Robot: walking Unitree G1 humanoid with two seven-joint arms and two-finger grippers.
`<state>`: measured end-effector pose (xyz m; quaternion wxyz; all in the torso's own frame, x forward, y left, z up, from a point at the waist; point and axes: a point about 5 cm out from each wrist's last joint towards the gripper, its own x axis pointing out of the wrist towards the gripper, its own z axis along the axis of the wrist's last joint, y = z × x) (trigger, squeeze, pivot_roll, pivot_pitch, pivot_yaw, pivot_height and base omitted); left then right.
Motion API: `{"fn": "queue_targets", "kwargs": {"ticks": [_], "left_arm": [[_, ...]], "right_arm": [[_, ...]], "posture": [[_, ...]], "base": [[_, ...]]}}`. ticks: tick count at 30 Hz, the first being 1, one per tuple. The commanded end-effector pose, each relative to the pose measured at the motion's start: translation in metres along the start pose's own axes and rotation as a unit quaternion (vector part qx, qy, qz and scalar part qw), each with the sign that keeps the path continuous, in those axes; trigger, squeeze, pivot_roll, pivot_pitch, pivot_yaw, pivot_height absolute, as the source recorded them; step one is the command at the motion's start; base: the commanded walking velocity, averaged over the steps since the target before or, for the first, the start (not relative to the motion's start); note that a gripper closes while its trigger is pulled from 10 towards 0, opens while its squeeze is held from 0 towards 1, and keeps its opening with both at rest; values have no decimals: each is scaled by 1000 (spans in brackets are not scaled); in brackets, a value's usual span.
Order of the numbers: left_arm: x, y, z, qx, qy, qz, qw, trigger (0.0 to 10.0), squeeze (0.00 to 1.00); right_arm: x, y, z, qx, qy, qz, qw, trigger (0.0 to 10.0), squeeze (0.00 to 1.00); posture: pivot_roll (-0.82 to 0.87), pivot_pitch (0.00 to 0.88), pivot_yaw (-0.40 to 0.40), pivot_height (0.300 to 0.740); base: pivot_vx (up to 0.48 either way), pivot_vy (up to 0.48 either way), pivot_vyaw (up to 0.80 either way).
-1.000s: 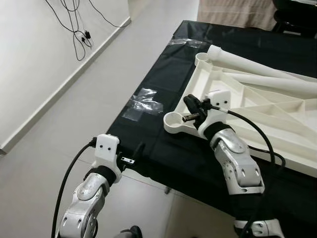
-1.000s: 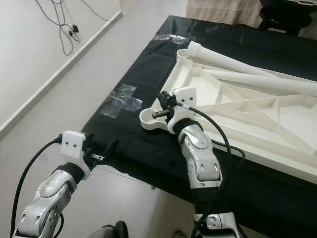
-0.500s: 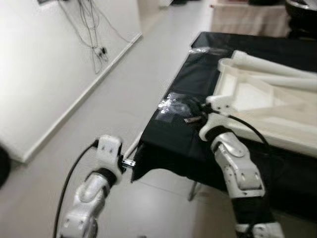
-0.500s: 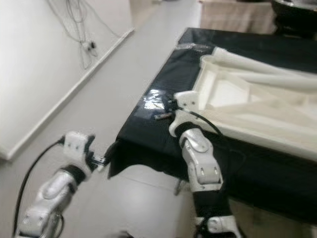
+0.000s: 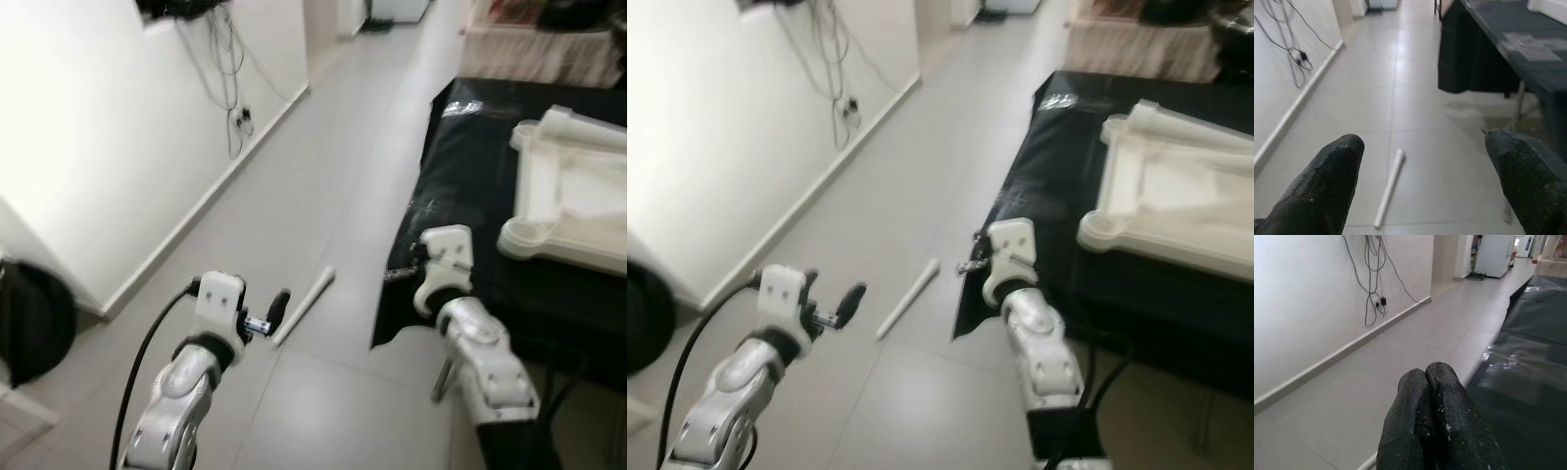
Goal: Building children table
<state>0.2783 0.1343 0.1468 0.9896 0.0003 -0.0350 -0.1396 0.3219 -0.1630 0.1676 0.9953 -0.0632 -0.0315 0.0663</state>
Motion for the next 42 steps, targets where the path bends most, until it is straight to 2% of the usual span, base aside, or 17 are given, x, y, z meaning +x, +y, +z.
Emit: {"fn": "queue_targets", "kwargs": {"ticks": [1, 6, 9, 10, 15, 26, 33, 42], "left_arm": [[-6, 9, -6, 9, 15, 15, 1000, 10000, 0], [-16, 6, -11, 8, 26, 12, 1000, 10000, 0], [-17, 5, -13, 7, 29, 12, 999, 10000, 0], [-24, 3, -18, 5, 39, 13, 999, 10000, 0], [-26, 4, -21, 3, 41, 22, 999, 10000, 0], [-22, 9, -20, 4, 31, 28, 999, 10000, 0], [-20, 7, -20, 2, 29, 25, 999, 10000, 0], [-19, 7, -21, 1, 29, 23, 999, 10000, 0]], "right_arm": [[-6, 5, -10, -1, 18, 1, 1000, 10000, 0], [-22, 8, -24, -12, 44, -3, 999, 10000, 0], [-24, 9, -26, -12, 48, -2, 999, 10000, 0], [-29, 7, -29, -5, 56, -7, 998, 10000, 0], [-31, 6, -31, 1, 61, -12, 998, 10000, 0], [-29, 8, -36, 12, 79, -11, 997, 10000, 0], [-28, 7, -37, 31, 81, -13, 996, 10000, 0], [-25, 4, -40, 21, 97, -24, 995, 10000, 0]], "posture": [[35, 130, 35, 740], [33, 119, 36, 740], [34, 118, 36, 740], [33, 111, 39, 740], [36, 105, 37, 740], [36, 97, 47, 740], [27, 97, 42, 740], [14, 95, 42, 740]], "base": [[0, 480, 0], [0, 480, 0], [0, 480, 0], [0, 480, 0], [0, 418, 0], [0, 0, 0], [278, 0, 343], [304, 0, 0]]}}
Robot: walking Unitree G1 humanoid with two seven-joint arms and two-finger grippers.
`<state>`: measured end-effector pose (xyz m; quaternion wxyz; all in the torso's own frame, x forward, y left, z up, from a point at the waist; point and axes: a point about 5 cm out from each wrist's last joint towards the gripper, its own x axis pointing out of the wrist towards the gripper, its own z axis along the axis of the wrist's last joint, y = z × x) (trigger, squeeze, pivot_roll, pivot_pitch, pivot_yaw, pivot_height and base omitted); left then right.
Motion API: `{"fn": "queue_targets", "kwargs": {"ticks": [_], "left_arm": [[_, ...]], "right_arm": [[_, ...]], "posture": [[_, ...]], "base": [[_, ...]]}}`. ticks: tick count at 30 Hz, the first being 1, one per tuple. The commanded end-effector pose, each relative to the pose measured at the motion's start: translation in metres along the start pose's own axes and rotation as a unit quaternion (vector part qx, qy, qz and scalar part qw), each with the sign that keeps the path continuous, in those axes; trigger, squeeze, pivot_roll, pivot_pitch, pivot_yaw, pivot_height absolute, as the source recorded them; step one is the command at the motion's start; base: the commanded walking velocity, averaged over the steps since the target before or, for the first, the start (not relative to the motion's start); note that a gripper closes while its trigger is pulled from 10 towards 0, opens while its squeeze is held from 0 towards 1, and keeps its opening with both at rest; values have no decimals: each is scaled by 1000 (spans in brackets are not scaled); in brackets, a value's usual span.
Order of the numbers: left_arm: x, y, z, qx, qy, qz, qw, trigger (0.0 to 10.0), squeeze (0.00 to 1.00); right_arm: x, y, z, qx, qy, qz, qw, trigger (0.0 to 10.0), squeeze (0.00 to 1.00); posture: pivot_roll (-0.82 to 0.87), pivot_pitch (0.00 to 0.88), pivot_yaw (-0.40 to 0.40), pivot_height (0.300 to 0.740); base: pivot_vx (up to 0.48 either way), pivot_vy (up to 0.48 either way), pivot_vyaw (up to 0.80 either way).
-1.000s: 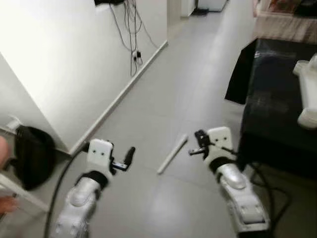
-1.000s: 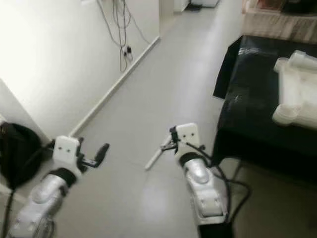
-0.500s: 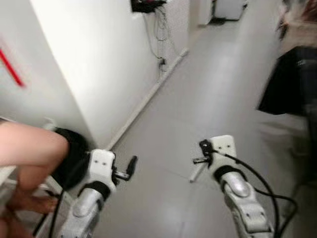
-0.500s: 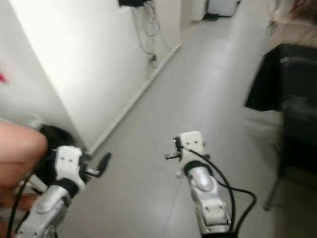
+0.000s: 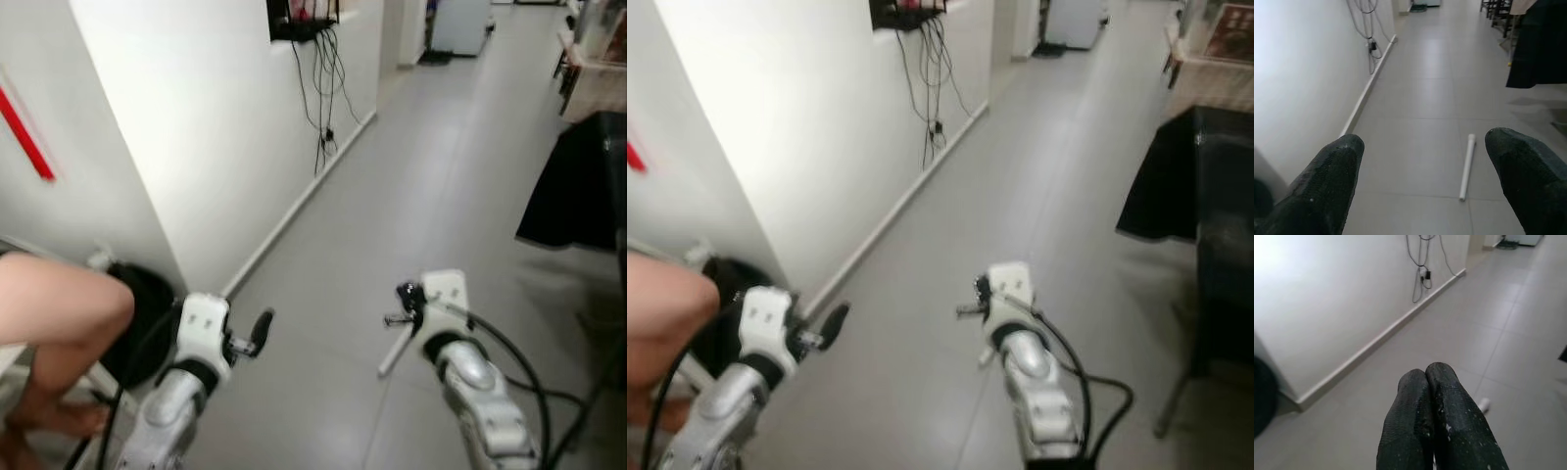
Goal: Building children table
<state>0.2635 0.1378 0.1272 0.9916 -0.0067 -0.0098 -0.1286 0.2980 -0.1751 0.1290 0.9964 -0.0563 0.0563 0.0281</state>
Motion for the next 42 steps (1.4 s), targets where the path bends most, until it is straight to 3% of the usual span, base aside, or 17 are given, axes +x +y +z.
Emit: {"fn": "queue_targets", "kwargs": {"ticks": [1, 31, 34, 42], "left_arm": [[-2, 8, -3, 11, 5, 12, 1000, 10000, 0], [-4, 8, -5, 12, 7, 8, 1000, 10000, 0], [-4, 8, -5, 13, 6, 8, 1000, 10000, 0], [-3, 9, -4, 12, 5, 9, 1000, 10000, 0]], "right_arm": [[2, 8, -2, 8, 9, 10, 1000, 10000, 0], [4, 16, 3, 9, -13, 43, 999, 10000, 0], [4, 22, 3, -13, -10, 68, 998, 10000, 0], [6, 22, 1, 0, 2, 67, 998, 10000, 0]], "posture": [[11, 94, 47, 740], [29, 87, 49, 740], [32, 89, 48, 740], [34, 97, 48, 740]], "base": [[296, 0, 0], [312, 0, 0], [371, 0, 800], [375, 0, 300]]}}
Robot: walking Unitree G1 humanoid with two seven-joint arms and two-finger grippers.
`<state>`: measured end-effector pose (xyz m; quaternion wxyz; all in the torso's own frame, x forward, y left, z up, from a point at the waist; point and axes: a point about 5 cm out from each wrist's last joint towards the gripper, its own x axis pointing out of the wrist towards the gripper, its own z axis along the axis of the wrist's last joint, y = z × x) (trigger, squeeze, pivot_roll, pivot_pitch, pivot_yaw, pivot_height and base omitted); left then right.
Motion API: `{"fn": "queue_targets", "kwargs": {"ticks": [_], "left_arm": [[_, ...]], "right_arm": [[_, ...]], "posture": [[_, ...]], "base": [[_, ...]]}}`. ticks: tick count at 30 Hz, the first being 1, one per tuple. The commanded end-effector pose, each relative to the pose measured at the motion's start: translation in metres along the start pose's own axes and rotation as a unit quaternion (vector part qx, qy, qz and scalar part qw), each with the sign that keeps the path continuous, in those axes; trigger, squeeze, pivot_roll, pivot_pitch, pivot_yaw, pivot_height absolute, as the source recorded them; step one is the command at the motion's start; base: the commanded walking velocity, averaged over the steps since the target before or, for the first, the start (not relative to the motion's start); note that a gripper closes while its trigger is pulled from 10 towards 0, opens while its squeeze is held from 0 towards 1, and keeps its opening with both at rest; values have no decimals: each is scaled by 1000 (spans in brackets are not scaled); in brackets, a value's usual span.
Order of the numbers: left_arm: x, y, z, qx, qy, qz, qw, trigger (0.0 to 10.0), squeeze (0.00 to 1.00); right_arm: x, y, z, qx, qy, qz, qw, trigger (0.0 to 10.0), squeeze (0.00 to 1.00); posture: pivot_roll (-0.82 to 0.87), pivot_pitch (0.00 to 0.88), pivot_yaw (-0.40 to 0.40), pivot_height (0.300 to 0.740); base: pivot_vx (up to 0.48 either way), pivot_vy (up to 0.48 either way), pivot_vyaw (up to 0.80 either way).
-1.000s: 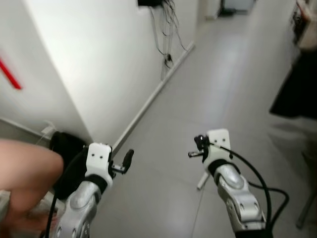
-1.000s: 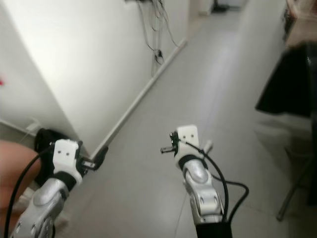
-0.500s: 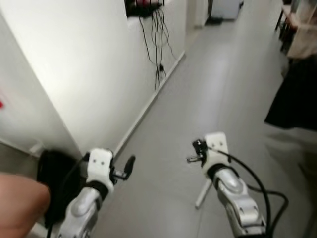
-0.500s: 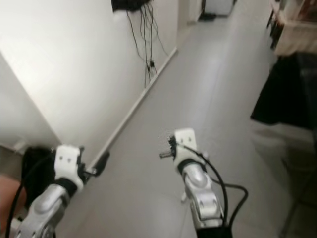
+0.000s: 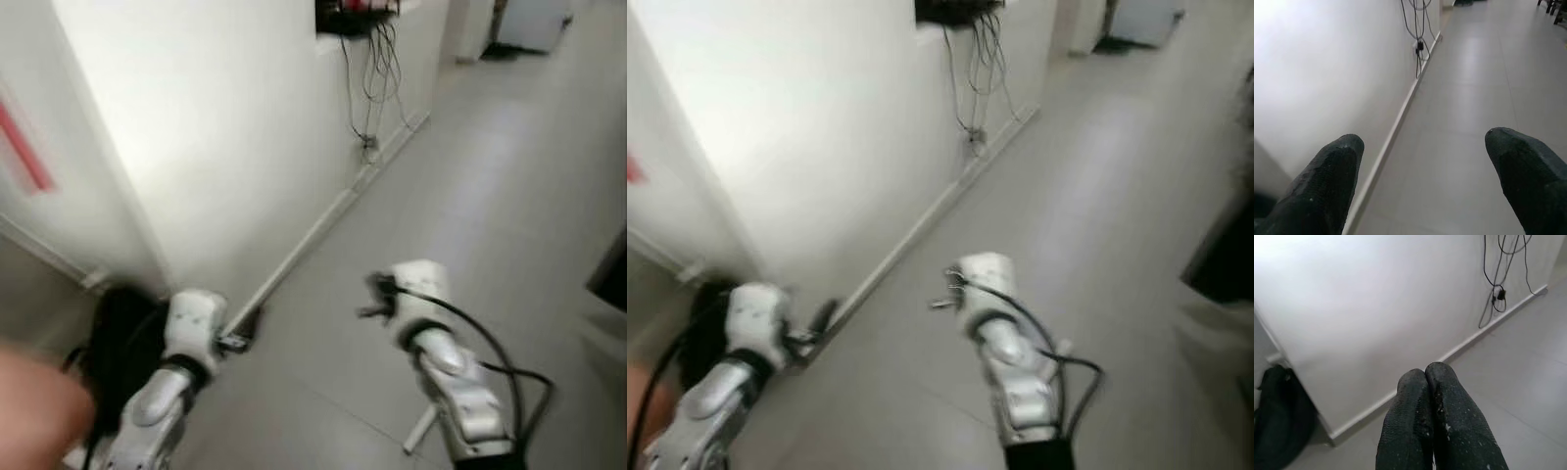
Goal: Building children table
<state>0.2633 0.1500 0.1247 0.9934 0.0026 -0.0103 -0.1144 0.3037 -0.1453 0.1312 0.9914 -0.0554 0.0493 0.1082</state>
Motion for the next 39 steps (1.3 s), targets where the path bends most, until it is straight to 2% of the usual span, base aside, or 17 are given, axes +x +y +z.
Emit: {"fn": "queue_targets", "kwargs": {"ticks": [1, 14, 20, 21, 39], "left_arm": [[0, -3, -1, 2, 4, -6, 1000, 10000, 0], [0, -2, -2, 0, 3, -4, 1000, 10000, 0], [0, -2, -1, -1, 3, -4, 1000, 10000, 0], [0, -2, -1, -1, 3, -5, 1000, 10000, 0], [1, -2, -1, -1, 3, -6, 1000, 10000, 0]], "right_arm": [[-2, -7, -6, 3, 14, -13, 1000, 10000, 0], [-1, -7, -7, 3, 21, -6, 1000, 10000, 0], [-1, -7, -6, 16, 18, -7, 1000, 10000, 0], [-2, -9, -4, 23, 8, -13, 1000, 10000, 1000], [-2, -13, -3, 35, 0, -28, 999, 10000, 1000]], "posture": [[34, 97, 48, 740], [33, 100, 47, 740], [34, 102, 50, 740], [34, 102, 48, 740], [35, 103, 50, 740]], "base": [[375, 0, 0], [386, 0, 0], [390, 0, 0], [398, 0, 0], [393, 0, 0]]}}
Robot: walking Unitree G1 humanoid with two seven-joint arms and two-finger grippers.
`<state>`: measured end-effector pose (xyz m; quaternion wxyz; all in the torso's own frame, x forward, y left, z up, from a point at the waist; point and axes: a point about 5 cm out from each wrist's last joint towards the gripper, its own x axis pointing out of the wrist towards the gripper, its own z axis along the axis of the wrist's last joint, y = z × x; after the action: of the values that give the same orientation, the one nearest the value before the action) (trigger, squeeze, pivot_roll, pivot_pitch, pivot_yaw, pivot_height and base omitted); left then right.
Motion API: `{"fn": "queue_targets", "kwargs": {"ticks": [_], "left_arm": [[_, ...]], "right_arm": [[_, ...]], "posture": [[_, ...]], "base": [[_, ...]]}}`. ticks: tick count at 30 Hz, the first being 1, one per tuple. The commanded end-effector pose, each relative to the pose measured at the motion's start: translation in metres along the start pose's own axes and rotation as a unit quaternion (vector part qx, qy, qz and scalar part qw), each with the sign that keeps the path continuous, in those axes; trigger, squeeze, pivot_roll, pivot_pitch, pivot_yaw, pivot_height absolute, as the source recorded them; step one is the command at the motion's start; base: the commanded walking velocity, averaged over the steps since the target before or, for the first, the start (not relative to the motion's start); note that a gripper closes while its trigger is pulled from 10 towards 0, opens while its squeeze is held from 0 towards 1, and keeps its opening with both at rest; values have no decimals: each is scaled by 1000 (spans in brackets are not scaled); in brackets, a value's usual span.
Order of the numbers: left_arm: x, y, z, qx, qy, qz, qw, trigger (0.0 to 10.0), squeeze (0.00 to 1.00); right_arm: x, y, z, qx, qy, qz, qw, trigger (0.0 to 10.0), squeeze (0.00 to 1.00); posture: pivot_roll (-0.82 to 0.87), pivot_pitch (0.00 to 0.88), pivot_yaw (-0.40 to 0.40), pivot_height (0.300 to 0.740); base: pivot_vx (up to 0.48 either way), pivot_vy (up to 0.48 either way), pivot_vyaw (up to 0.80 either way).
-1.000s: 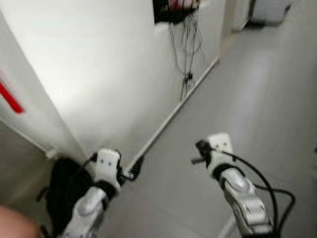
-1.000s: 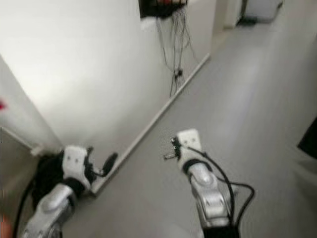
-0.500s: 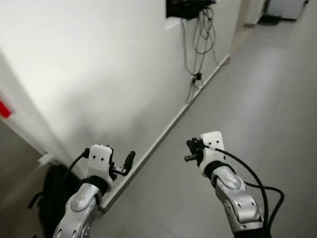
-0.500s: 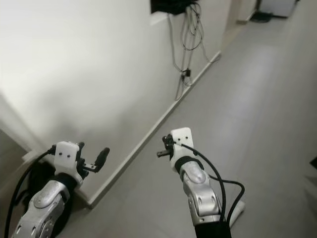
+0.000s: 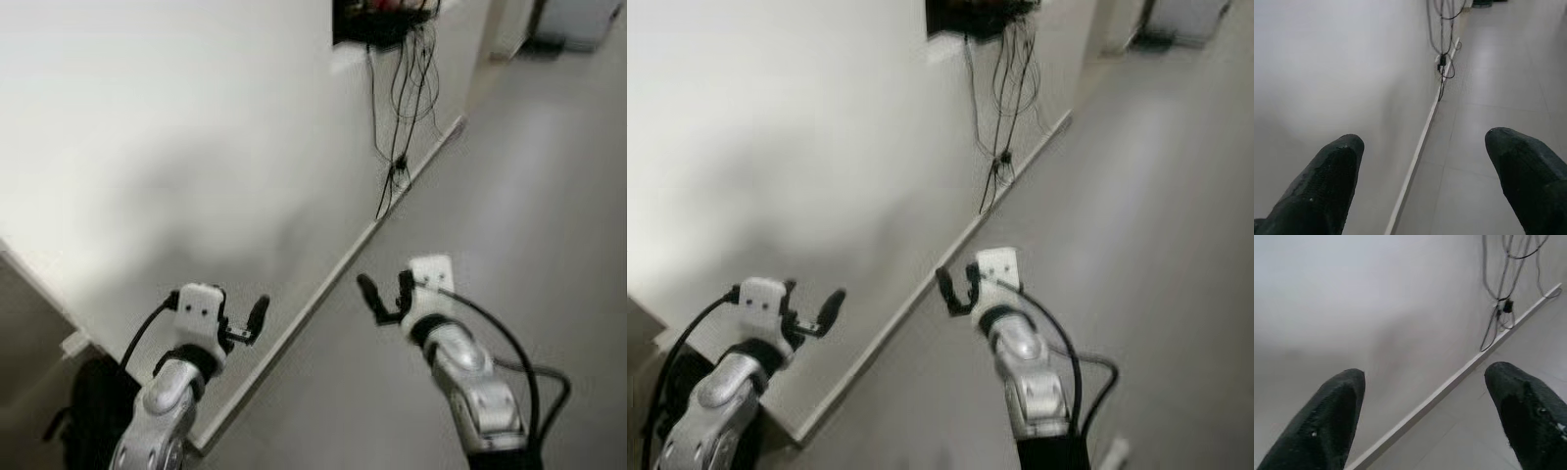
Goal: Building children table
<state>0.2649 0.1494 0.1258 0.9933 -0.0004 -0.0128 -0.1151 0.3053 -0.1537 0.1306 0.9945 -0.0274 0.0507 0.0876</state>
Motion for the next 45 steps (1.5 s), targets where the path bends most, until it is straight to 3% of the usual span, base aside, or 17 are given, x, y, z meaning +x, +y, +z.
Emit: {"fn": "queue_targets", "kwargs": {"ticks": [1, 10, 11, 12, 13, 20, 32, 45], "left_arm": [[-1, -2, -2, 2, 6, -5, 1000, 10000, 0], [-1, -1, -2, 1, 7, -6, 1000, 10000, 0], [-1, -1, -2, 1, 7, -6, 1000, 10000, 0], [-1, -1, -3, -1, 10, -5, 1000, 10000, 0], [-1, -1, -3, -2, 13, -5, 1000, 10000, 0], [-1, 1, -4, -3, 16, -4, 1000, 10000, 0], [-1, 7, -1, 14, 2, 21, 1000, 10000, 0], [0, 9, -1, 4, -1, 32, 999, 10000, 0]], "right_arm": [[-2, -5, -1, 7, 1, -12, 1000, 10000, 1000], [-1, -10, -2, 9, 9, -38, 999, 10000, 1000], [0, -11, -3, 7, 15, -46, 999, 10000, 918], [0, -13, -4, 13, 19, -58, 998, 10000, 329], [0, -15, -5, 18, 21, -66, 997, 10000, 0], [-2, -21, -6, 23, 19, -95, 995, 10000, 0], [-12, -37, -12, -6, 37, -144, 989, 10000, 0], [-10, -38, -10, -15, 37, -151, 988, 10000, 0]], "posture": [[35, 103, 50, 740], [35, 103, 49, 740], [35, 103, 49, 740], [36, 102, 50, 740], [36, 102, 50, 740], [39, 102, 49, 740], [28, 104, 42, 740], [25, 104, 41, 740]], "base": [[390, 0, 0], [387, 0, 0], [240, 0, -800], [0, 0, -800], [0, 0, -800], [0, 0, -800], [0, 0, -800], [0, 0, -800]]}}
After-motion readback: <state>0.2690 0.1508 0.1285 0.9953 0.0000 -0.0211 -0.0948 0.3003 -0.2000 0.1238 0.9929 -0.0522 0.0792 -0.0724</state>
